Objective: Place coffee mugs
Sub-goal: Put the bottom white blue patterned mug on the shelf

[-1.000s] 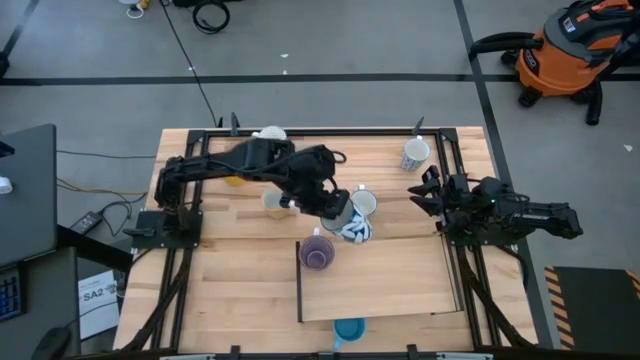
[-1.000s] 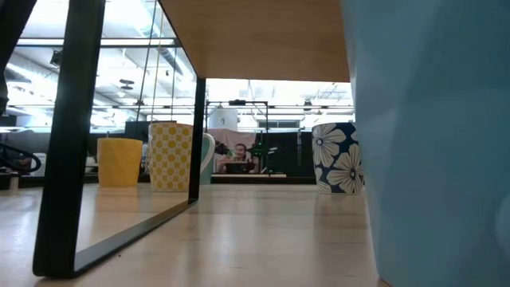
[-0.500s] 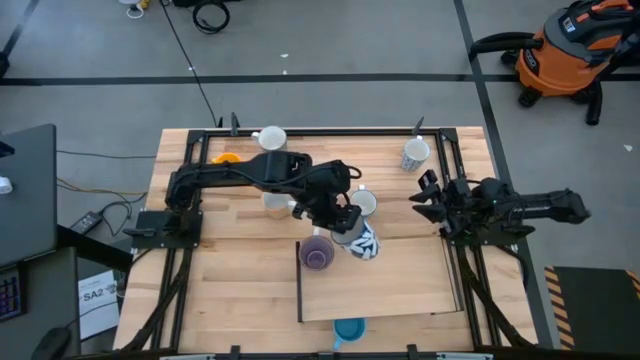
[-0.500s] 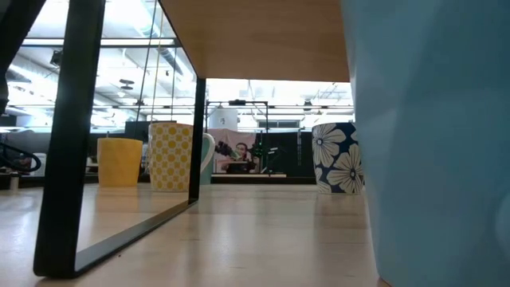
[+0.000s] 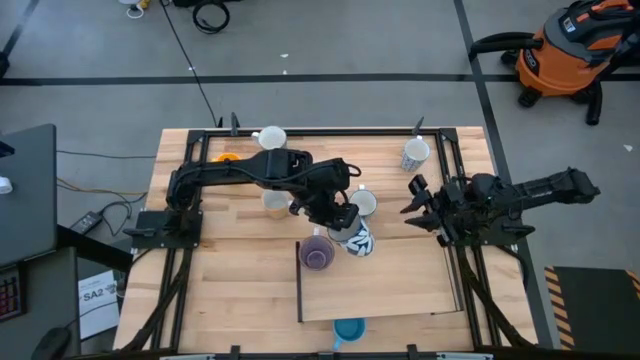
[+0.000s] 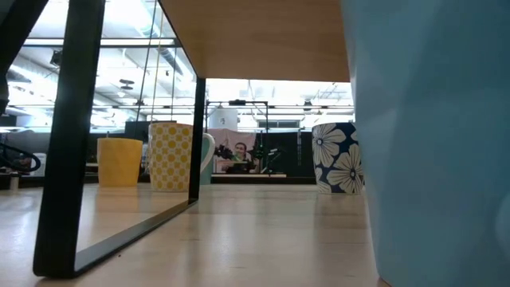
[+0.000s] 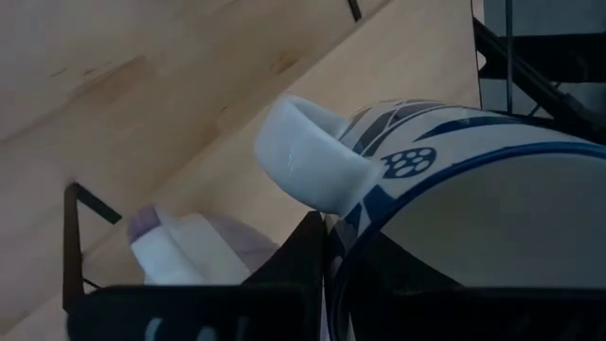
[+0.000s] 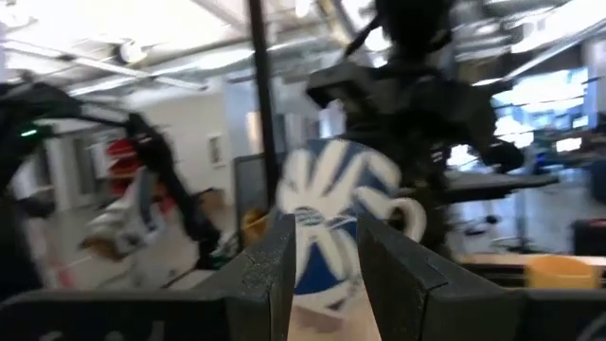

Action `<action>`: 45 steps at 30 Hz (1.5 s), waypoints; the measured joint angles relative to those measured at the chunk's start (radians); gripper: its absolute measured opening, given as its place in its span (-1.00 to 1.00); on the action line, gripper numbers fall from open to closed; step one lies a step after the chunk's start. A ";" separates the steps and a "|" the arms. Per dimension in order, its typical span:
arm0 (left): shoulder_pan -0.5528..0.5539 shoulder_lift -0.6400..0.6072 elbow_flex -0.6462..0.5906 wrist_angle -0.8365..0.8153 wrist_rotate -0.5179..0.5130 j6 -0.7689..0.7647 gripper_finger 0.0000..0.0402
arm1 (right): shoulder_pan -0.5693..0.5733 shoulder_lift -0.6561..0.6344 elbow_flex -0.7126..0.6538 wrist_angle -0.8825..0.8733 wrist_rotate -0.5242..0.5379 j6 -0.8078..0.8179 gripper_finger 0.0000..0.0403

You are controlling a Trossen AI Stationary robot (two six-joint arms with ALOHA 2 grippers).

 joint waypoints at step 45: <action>0.000 0.075 0.000 -0.026 0.008 0.052 -0.80 | 0.121 0.379 0.037 0.057 0.002 0.000 -0.40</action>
